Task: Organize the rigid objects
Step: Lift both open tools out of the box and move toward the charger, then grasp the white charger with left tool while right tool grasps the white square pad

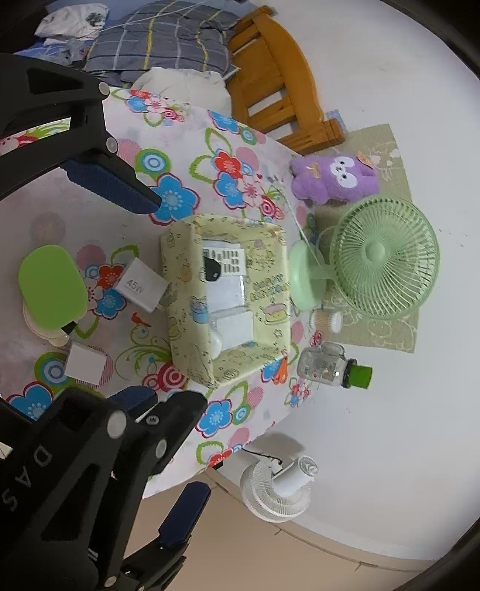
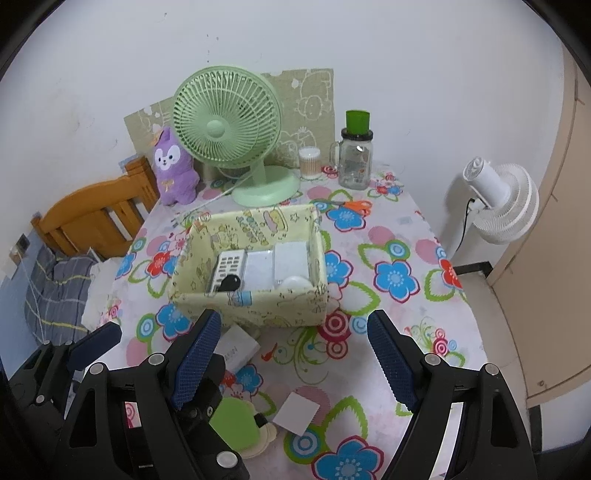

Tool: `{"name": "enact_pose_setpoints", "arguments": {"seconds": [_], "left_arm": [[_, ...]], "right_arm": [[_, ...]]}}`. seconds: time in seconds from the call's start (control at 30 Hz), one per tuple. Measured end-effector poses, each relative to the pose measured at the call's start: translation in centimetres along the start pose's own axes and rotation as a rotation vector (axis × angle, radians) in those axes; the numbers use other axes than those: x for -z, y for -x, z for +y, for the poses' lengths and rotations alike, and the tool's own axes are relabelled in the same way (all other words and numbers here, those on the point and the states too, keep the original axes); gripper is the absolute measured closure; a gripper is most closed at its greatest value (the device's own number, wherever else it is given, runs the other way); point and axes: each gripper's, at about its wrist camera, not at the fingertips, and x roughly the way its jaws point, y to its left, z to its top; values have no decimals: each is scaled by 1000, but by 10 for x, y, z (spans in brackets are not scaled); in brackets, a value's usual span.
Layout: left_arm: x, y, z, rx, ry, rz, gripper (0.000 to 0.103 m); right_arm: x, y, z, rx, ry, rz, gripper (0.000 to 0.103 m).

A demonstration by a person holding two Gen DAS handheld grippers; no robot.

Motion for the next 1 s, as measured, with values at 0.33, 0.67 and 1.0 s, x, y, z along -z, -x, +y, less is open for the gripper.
{"name": "enact_pose_setpoints", "arguments": {"seconds": [0.33, 0.67, 1.0], "left_arm": [[28, -23, 5, -17, 26, 35, 7], [55, -50, 7, -36, 15, 98, 7], [73, -77, 16, -46, 13, 131, 7]], "right_arm": [[28, -24, -6, -13, -1, 40, 19], [57, -56, -10, -12, 14, 104, 19], [77, -90, -8, 7, 9, 173, 19]]}}
